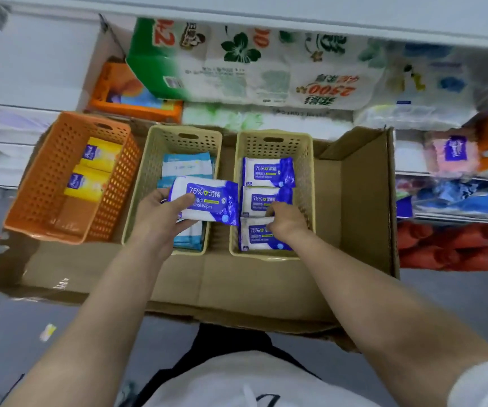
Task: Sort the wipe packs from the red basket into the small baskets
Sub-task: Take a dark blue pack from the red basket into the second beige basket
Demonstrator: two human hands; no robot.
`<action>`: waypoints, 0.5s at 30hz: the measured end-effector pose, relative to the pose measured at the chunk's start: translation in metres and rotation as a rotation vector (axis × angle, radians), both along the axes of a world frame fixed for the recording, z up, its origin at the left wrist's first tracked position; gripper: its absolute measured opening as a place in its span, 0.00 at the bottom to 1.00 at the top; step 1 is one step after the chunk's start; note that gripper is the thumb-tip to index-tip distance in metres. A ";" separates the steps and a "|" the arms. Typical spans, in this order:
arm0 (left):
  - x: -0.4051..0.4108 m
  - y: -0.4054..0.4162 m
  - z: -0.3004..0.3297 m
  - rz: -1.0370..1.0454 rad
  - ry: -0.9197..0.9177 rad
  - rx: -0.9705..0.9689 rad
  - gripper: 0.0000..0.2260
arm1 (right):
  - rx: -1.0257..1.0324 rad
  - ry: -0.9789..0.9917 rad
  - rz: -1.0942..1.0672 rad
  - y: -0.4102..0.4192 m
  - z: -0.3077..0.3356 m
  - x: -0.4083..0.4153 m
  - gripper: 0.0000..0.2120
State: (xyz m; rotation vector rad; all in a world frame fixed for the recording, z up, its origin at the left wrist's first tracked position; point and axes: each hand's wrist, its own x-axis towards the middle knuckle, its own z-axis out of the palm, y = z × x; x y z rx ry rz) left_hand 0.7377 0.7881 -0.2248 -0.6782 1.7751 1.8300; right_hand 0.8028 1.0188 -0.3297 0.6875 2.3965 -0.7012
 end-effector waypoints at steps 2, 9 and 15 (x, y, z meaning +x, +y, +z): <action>0.000 0.001 -0.005 0.003 -0.017 0.005 0.12 | 0.153 -0.028 0.150 -0.002 -0.004 0.002 0.13; -0.003 0.030 -0.016 -0.124 -0.050 0.006 0.15 | 0.156 0.343 -0.111 0.002 0.021 -0.005 0.09; -0.011 0.069 -0.019 -0.250 -0.024 0.062 0.12 | -0.608 0.197 -0.093 0.031 0.095 -0.053 0.03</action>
